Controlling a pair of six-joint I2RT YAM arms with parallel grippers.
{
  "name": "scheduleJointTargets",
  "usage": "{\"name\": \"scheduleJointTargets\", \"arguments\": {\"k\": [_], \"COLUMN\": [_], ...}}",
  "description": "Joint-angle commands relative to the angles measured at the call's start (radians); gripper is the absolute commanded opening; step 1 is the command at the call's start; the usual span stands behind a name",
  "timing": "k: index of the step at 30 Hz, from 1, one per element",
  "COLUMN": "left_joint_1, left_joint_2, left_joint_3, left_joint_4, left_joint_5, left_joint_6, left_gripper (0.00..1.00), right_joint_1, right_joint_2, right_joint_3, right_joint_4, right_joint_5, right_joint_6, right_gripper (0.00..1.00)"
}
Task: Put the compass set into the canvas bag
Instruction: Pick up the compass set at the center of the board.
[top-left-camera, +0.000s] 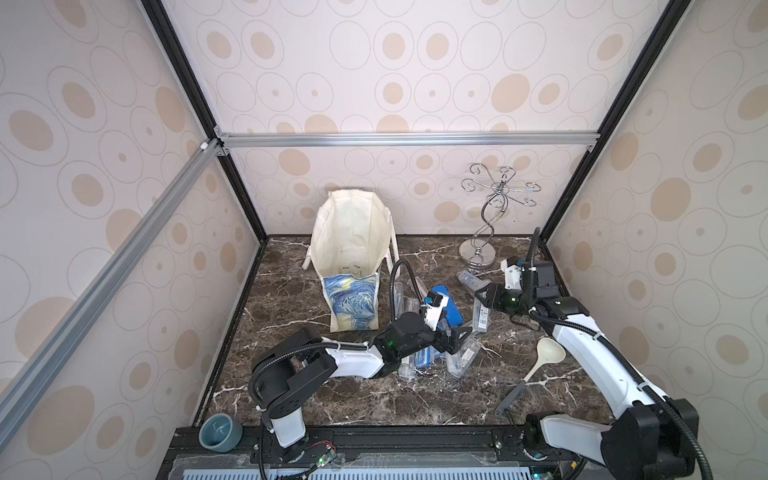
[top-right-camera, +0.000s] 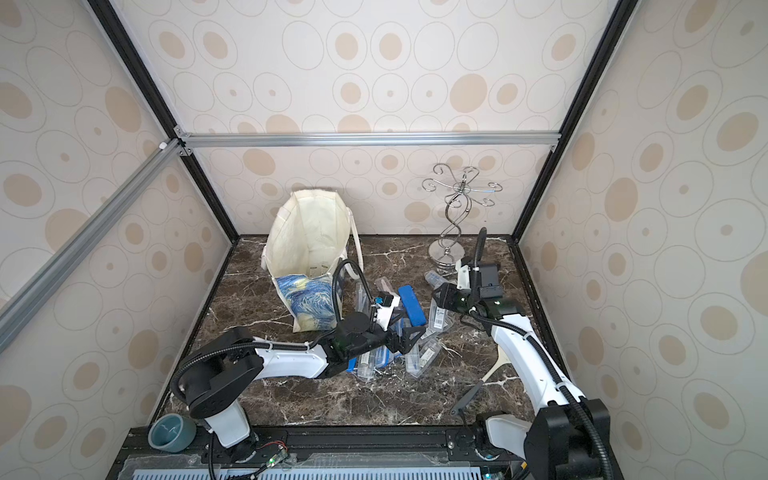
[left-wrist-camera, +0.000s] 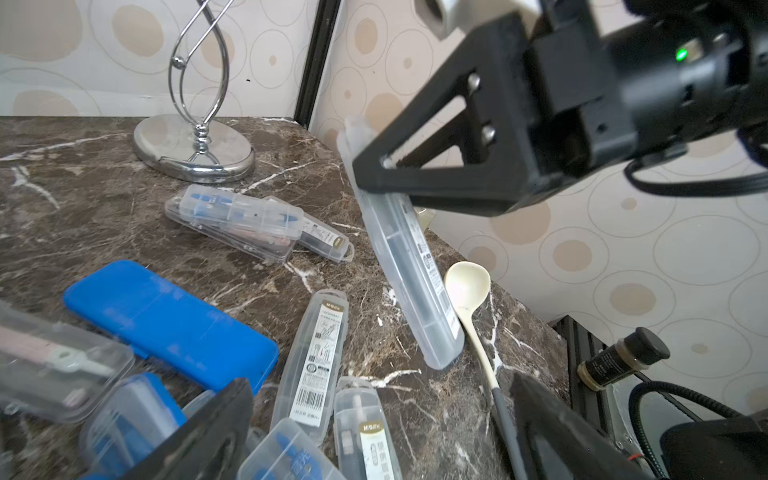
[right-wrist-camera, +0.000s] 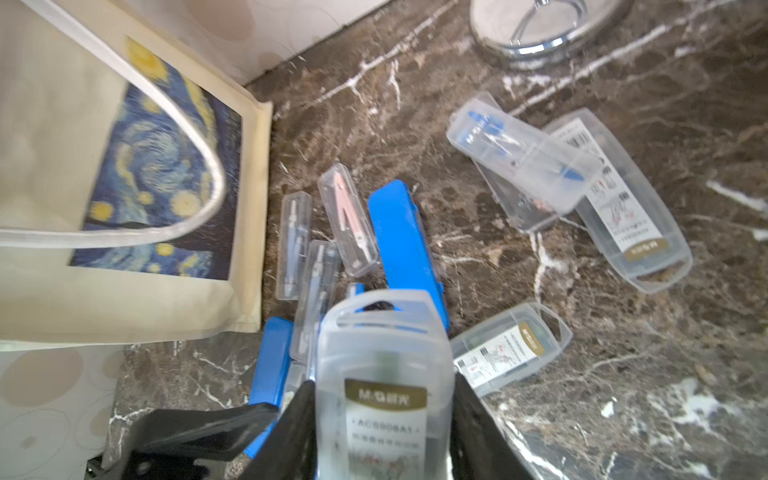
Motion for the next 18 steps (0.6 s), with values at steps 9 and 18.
{"name": "scheduleJointTargets", "arguments": {"k": [9,18], "left_joint_1": [-0.005,-0.005], "left_joint_2": [0.114,0.163], "left_joint_3": [0.218,0.275], "left_joint_4": [0.021,0.058], "left_joint_5": [0.088,0.095], "left_joint_6": [-0.075,-0.102], "left_gripper": [0.82,0.61], "right_joint_1": [0.0,0.0], "right_joint_2": [-0.055,-0.069], "right_joint_3": [0.03,0.016], "right_joint_4": [0.088,0.13], "right_joint_5": [-0.012,-0.019], "right_joint_6": [0.003,0.025], "right_gripper": [0.44,0.44]}}
